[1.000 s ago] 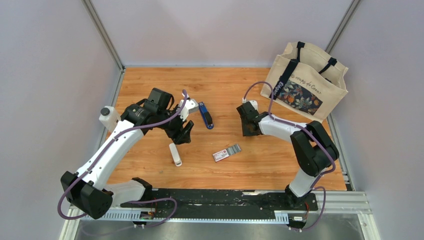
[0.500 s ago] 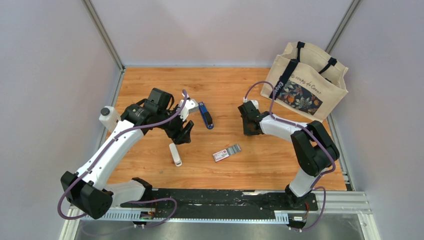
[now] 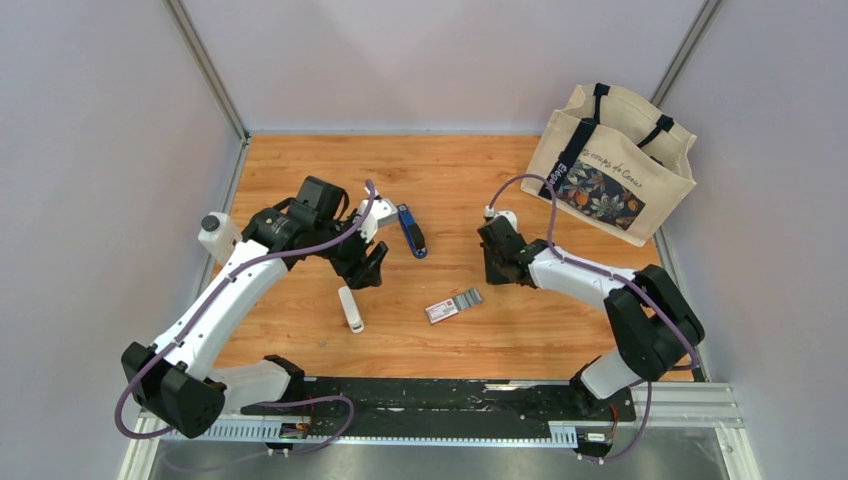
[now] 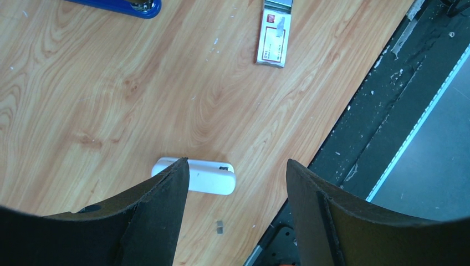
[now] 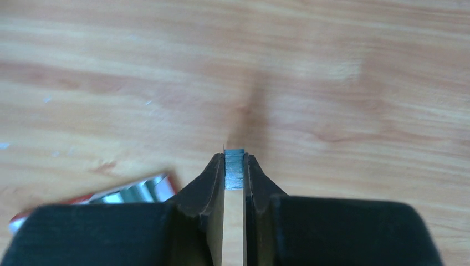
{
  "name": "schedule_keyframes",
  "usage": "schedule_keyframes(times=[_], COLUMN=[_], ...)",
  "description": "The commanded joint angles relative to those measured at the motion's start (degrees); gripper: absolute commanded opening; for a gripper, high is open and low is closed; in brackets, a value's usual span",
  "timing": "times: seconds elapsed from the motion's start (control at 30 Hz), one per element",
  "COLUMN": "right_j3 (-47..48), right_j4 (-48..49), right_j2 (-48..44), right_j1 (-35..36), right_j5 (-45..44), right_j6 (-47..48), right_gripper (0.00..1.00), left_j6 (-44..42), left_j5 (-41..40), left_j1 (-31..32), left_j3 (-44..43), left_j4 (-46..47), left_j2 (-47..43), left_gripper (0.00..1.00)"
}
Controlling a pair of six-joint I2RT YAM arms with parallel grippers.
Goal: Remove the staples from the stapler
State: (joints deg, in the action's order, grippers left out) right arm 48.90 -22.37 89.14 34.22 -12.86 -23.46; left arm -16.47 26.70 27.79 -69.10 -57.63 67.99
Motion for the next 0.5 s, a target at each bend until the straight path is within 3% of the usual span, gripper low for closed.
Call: schedule_keyframes(times=[0.0, 0.47], right_j3=[-1.9, -2.4], right_j4=[1.5, 0.6], right_j2=[-5.1, -8.3], right_j1=[5.1, 13.2], right_j5=[0.8, -0.9], right_j6=[-2.5, -4.7], right_gripper=[0.07, 0.07], left_j6=[-1.6, -1.6], left_j5=[-0.2, -0.5], left_j1=[0.8, 0.9], left_j3=[-0.1, 0.1], left_j4=[0.1, 0.0], left_j2=[0.1, 0.0], left_gripper=[0.73, 0.73])
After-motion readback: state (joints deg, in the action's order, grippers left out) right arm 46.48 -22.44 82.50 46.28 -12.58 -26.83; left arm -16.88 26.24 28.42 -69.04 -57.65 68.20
